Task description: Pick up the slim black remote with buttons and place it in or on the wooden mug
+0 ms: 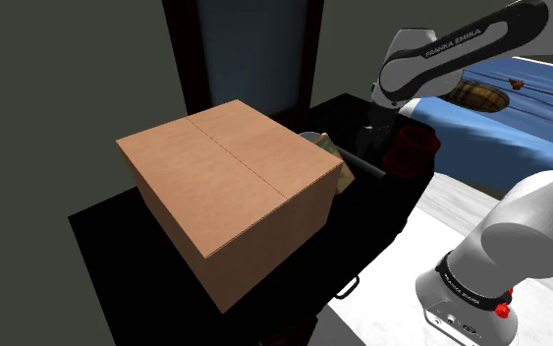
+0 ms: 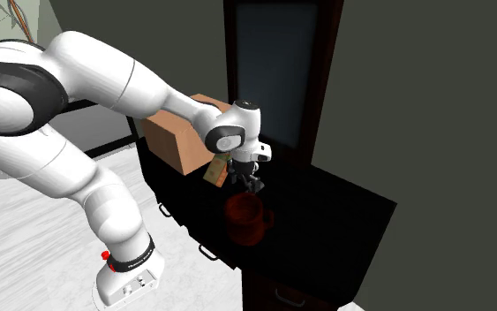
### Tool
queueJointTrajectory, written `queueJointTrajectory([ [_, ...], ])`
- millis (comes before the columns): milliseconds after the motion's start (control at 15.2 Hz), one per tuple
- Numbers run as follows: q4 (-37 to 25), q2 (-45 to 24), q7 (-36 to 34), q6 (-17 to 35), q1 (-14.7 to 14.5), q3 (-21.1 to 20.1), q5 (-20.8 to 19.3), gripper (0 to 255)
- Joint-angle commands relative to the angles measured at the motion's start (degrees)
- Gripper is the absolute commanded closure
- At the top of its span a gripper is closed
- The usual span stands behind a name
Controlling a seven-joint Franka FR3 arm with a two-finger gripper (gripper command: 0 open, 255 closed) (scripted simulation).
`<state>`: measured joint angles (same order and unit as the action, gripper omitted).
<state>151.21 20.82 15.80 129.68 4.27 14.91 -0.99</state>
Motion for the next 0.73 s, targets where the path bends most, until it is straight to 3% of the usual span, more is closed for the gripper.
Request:
queueJointTrajectory([
  [0, 0.65, -2.06, 0.53, 2.60, -0.16, 0.37, 0.29, 0],
  [396, 2.50, -5.60, 1.36, 7.91, -0.79, 0.79, 1.38, 0],
  [660, 2.50, -5.60, 1.36, 7.91, -0.79, 0.79, 1.38, 0],
])
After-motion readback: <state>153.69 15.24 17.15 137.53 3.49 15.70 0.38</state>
